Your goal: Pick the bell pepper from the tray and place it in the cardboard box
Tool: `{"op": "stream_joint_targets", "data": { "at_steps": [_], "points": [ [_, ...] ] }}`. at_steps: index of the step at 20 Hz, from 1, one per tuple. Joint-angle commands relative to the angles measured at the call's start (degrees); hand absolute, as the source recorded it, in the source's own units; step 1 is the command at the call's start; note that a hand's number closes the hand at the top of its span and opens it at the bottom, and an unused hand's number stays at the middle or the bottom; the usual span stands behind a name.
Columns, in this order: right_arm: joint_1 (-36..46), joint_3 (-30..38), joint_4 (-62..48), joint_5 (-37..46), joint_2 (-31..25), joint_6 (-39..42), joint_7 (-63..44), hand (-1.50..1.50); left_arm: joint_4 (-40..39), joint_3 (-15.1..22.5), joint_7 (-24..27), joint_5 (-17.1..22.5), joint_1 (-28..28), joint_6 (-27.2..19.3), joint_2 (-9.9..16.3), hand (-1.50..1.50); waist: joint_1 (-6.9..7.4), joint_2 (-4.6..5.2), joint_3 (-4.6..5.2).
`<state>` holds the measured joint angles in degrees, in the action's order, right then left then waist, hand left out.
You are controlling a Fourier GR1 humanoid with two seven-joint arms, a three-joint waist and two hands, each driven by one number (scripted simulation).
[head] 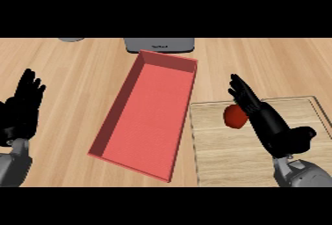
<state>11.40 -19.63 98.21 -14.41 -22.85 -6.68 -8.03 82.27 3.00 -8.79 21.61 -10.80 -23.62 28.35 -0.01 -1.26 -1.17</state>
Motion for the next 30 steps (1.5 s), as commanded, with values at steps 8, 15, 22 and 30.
{"op": "stream_joint_targets", "data": {
  "at_steps": [8,15,22,30],
  "points": [
    [0.12,0.42,-5.61,20.89,-20.42,2.06,-1.41,-1.50,-3.12,5.48,2.84,-12.34,5.10,2.33,8.54,0.00,-0.13,1.62,2.46],
    [-14.14,9.85,-8.57,5.91,-5.10,-3.15,22.55,-1.50,-8.12,4.42,6.11,-14.34,5.98,4.13,8.89,0.00,-0.92,1.31,1.05],
    [-9.16,12.50,-10.75,15.49,-16.93,2.01,18.89,-1.50,-8.12,5.42,8.37,-17.78,5.96,3.52,5.36,0.00,-0.02,1.27,1.23],
    [-0.08,6.41,-9.20,18.84,-27.99,19.44,2.24,-1.50,-9.25,4.51,7.31,-18.18,4.38,4.51,5.41,0.00,0.73,1.42,1.29]
  ]
}}
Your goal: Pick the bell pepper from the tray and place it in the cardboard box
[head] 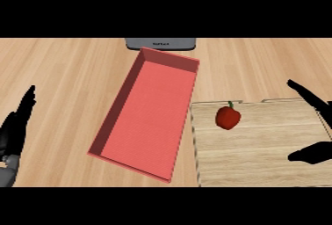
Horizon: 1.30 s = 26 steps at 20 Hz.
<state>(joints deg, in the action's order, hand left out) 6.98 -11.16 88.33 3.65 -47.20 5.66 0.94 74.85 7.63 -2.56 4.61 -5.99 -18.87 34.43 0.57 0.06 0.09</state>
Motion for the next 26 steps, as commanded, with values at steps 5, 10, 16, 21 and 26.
{"op": "stream_joint_targets", "data": {
  "at_steps": [5,10,16,21,26],
  "points": [
    [13.06,-7.58,-2.97,3.21,-2.40,16.24,-15.24,-1.50,1.36,1.27,-1.82,-2.53,-0.82,-1.63,-2.80,0.00,0.87,0.11,-0.05],
    [21.37,-9.62,-7.83,3.75,6.45,21.70,-23.36,-1.50,1.80,0.19,-2.95,-3.50,-0.95,0.30,-2.62,0.00,0.48,0.03,-0.08],
    [21.50,-7.40,-12.25,11.81,11.22,23.79,-20.89,-1.50,-2.49,-3.64,0.35,-5.26,-1.53,2.77,-4.87,0.00,-0.31,0.00,-0.08],
    [23.03,-6.28,-14.44,16.34,16.23,24.72,-21.87,-1.50,-1.24,-5.49,-1.85,-7.32,-2.25,3.64,-5.53,0.00,-0.30,-0.03,-0.09],
    [18.84,-2.67,-10.87,18.25,16.77,26.43,-19.52,-1.50,-1.86,-9.53,3.48,-6.33,1.97,7.74,-5.61,0.00,-0.43,-0.09,-0.08]
  ]
}}
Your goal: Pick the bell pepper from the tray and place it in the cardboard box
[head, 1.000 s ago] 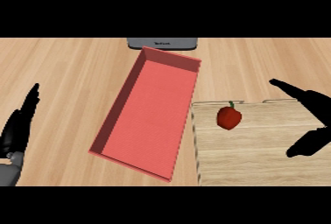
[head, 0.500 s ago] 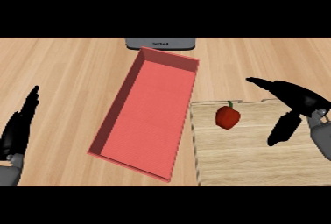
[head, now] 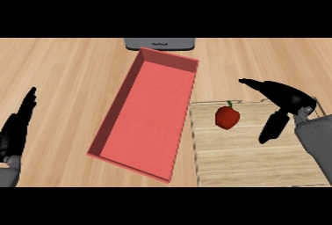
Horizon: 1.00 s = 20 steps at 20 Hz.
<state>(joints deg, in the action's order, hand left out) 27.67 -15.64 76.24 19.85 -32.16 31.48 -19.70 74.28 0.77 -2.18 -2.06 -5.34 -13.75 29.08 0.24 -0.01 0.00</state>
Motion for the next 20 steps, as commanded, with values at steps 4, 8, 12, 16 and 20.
{"op": "stream_joint_targets", "data": {
  "at_steps": [4,8,12,16,20],
  "points": [
    [-3.97,2.55,5.76,1.07,4.57,2.79,0.32,-1.50,-3.44,-3.93,1.70,-0.75,-1.36,3.59,-0.64,0.00,-0.31,-0.03,0.01],
    [-1.40,4.67,6.52,1.76,7.16,4.78,-0.55,-1.50,2.03,-2.18,-0.73,-4.13,0.98,1.31,-4.09,0.00,-0.07,-0.03,0.00],
    [-1.17,5.36,10.90,1.67,9.88,8.44,-5.70,-1.50,4.35,-4.11,-2.14,-4.22,1.42,4.06,-3.24,0.00,-0.11,-0.08,0.00],
    [-1.69,5.08,12.97,1.96,9.35,13.12,-9.97,-1.50,5.60,-6.04,-2.31,-4.00,3.25,4.80,-2.45,0.00,-0.04,-0.13,0.01],
    [-1.85,4.75,8.77,6.21,12.50,11.18,-11.78,-1.50,1.86,-5.67,-0.65,-6.37,0.77,3.89,-5.05,0.00,-0.11,-0.04,0.00]
  ]
}}
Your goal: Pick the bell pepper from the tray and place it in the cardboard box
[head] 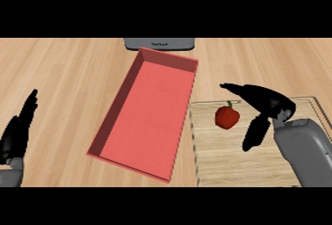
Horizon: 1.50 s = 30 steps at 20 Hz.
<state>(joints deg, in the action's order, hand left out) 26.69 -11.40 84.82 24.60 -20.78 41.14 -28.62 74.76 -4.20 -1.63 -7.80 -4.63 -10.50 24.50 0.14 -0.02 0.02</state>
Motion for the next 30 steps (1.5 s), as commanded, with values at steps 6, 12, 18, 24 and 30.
{"op": "stream_joint_targets", "data": {
  "at_steps": [6,12,18,24,30],
  "points": [
    [-0.97,-1.13,-8.49,9.46,5.08,-7.41,3.24,1.50,0.58,-3.01,1.00,-0.92,0.78,2.32,-0.16,0.00,0.18,0.06,-0.03],
    [2.05,-3.51,-14.25,19.61,2.18,-18.12,13.38,1.50,0.66,-1.97,-2.56,-2.11,-1.92,2.02,-1.75,0.00,0.34,0.17,-0.04],
    [1.20,-2.45,-9.11,24.38,-0.70,-23.04,14.57,1.50,0.92,-3.80,-1.12,-1.53,-0.42,3.73,-0.78,0.00,-0.09,0.03,-0.02],
    [3.10,-3.62,-18.10,22.07,-7.58,-29.75,46.04,1.50,2.66,-1.74,-1.84,-2.99,-1.43,2.72,-2.34,0.00,1.24,0.64,-0.21],
    [10.42,3.67,-25.44,20.76,-9.18,-36.54,55.80,1.50,-2.36,-3.04,-2.56,-3.80,-5.52,2.07,-2.46,0.00,0.30,0.34,-0.06]
  ]
}}
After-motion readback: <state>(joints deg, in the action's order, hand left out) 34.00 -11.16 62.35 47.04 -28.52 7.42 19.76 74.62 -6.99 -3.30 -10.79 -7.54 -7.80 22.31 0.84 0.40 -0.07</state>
